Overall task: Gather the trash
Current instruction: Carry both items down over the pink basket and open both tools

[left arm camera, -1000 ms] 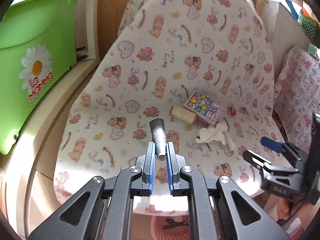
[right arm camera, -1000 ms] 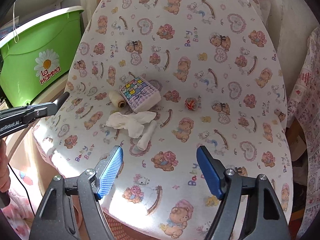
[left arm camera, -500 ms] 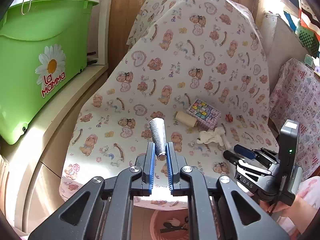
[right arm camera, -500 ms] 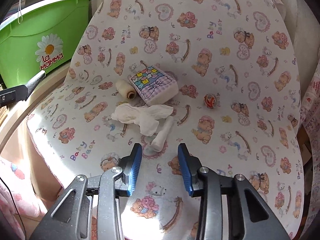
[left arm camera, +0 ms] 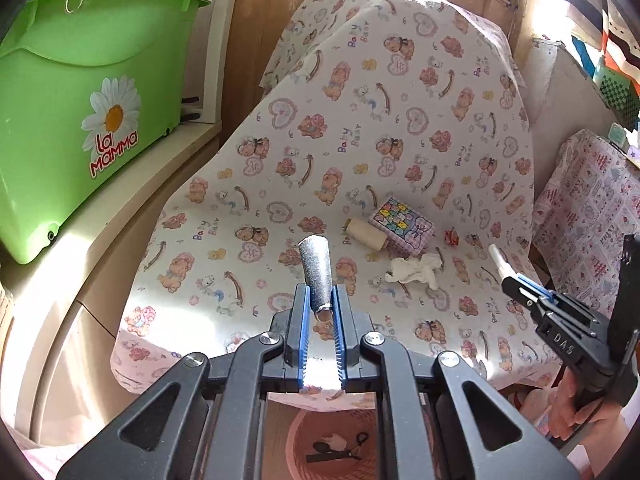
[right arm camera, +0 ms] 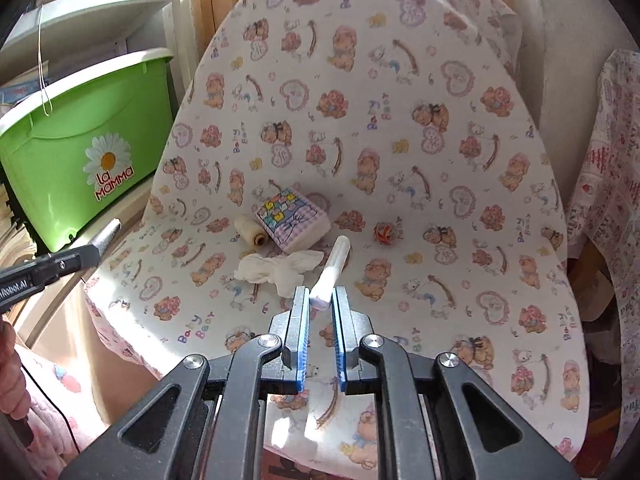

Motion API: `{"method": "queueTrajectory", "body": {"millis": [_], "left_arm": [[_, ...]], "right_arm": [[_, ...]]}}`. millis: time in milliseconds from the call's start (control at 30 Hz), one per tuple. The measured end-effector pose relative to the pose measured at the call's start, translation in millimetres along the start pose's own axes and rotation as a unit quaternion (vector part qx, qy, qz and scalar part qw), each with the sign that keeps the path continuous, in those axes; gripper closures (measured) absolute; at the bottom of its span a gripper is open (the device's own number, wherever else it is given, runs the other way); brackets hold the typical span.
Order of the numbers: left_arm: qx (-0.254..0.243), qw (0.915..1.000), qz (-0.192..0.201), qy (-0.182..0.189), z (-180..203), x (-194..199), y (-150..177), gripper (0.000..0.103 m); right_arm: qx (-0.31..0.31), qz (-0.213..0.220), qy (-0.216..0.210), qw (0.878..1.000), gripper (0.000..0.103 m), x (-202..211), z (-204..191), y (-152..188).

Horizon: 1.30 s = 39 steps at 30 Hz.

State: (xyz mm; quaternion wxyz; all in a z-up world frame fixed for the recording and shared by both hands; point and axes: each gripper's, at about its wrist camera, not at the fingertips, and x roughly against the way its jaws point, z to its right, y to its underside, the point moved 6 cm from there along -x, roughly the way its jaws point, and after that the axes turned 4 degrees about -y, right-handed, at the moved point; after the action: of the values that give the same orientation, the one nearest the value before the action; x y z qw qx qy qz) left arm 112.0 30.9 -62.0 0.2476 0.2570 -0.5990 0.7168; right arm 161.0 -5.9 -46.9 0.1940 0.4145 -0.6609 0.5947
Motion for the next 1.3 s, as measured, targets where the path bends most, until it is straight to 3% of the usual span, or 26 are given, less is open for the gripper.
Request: {"method": "queueTrajectory", "body": {"millis": [133, 267, 367, 600, 767, 867, 1000, 1133, 1200, 1300], "left_arm": [[-0.007, 0.9999, -0.004, 0.013, 14, 8, 12, 0.093], [-0.009, 0.9994, -0.009, 0.031, 25, 19, 23, 0.092], [-0.008, 0.9991, -0.020, 0.035, 29, 21, 33, 0.092], [-0.046, 0.9985, -0.024, 0.014, 44, 22, 49, 0.092], [-0.057, 0.9980, -0.026, 0.013, 52, 28, 63, 0.092], [-0.077, 0.9964, -0.036, 0.003, 63, 24, 81, 0.092], [-0.143, 0.9893, -0.019, -0.022, 84, 18, 98, 0.092], [-0.172, 0.9812, 0.016, -0.087, 82, 7, 111, 0.092], [-0.191, 0.9757, -0.001, -0.107, 79, -6, 123, 0.092], [-0.211, 0.9712, -0.029, -0.107, 82, -22, 142, 0.092]], "right_arm": [[-0.017, 0.022, -0.001, 1.000, 0.091, 38, 4, -7], [0.011, 0.057, 0.022, 0.998, 0.091, 79, -2, -5], [0.000, 0.049, 0.011, 0.999, 0.091, 94, -6, 10], [-0.013, -0.039, -0.034, 0.999, 0.091, 96, -32, 72], [-0.011, -0.135, -0.061, 0.989, 0.091, 76, -51, 119], [0.009, -0.173, -0.053, 0.983, 0.091, 60, -57, 138], [0.002, -0.227, -0.043, 0.973, 0.090, 36, -53, 163], [-0.037, -0.298, -0.051, 0.953, 0.090, 15, -37, 193], [-0.064, -0.330, -0.045, 0.941, 0.090, 5, -27, 210], [-0.096, -0.363, -0.039, 0.926, 0.090, -13, -15, 231]]}}
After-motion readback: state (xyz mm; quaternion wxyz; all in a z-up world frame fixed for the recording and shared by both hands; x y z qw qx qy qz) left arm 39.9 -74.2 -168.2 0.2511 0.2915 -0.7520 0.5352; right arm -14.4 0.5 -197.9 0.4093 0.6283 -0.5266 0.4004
